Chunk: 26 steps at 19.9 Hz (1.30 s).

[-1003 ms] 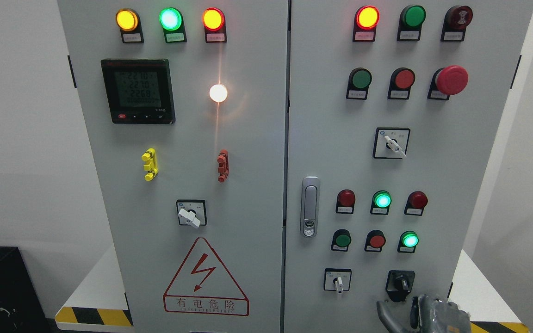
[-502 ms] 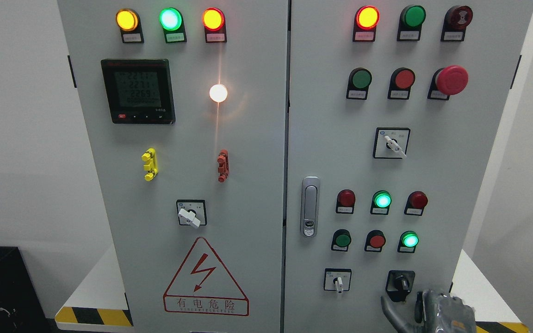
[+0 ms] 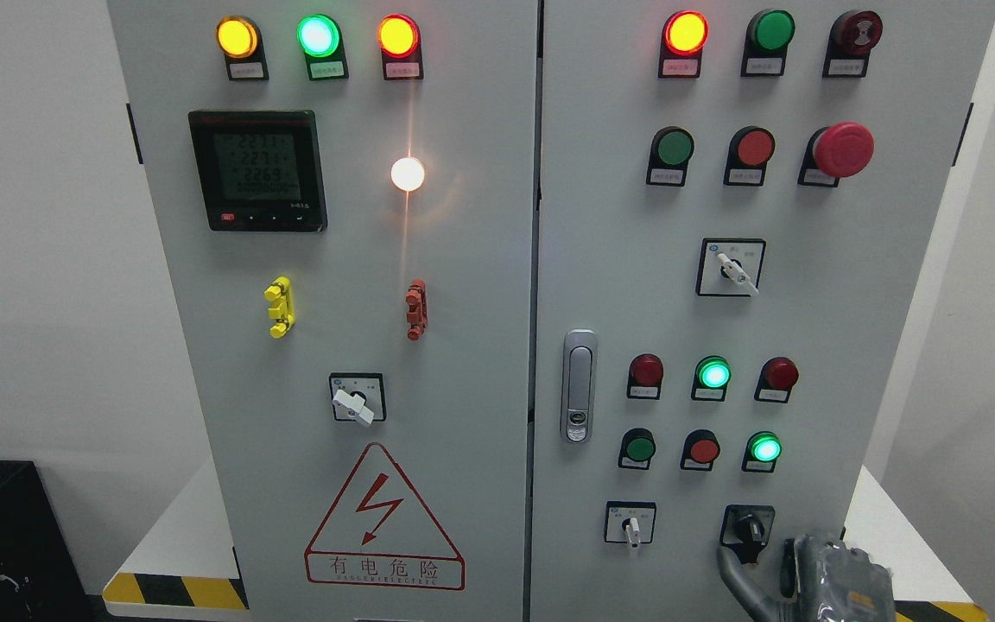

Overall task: Flip black knob to close circuit
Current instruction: 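Raise the right hand up toward the black rotary knob, then grip the black knob with the right hand and twist it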

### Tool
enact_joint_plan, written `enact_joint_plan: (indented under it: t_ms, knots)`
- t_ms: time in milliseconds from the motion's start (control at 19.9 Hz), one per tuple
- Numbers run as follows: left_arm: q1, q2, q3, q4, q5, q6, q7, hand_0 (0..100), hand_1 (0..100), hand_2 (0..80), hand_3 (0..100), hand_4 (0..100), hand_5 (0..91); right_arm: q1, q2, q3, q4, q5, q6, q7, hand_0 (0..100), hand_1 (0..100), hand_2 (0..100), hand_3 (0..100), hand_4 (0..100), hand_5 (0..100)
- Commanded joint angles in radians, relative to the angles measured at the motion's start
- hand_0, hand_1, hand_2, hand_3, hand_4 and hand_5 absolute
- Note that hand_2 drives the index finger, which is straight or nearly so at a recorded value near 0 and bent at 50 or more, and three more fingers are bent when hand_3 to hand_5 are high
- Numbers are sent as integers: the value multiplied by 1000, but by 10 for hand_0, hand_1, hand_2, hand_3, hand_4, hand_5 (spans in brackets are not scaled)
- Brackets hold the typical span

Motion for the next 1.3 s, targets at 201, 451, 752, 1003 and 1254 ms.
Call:
enact_joint_plan:
  t_ms: [201,451,752,1003,1254]
  knots:
    - [23,0,0,-31,1,1,-1,120,556,0,0,0,0,-1,-17,-33,20,4,-6,-6,0,0,915,1000,945,979]
    - [23,0,0,-31,-1,1,-1,120,556,0,0,0,0,-3,-15,-43,22,3,-7,-7,0,0,913,1000,944,978]
    - [23,0,0,-31,1,1,-1,120,556,0,0,0,0,-3,-17,-46,14,-2,-6,-7,0,0,912,1000,944,977]
    - [23,0,0,-31,1,1,-1,120,556,0,0,0,0,-8,-17,-63,16,-6,-7,-7,0,0,912,1000,944,975]
    - [23,0,0,-31,1,1,-1,120,556,0,0,0,0,-9,-17,-72,14,-9,-7,-6,0,0,911,1000,945,975]
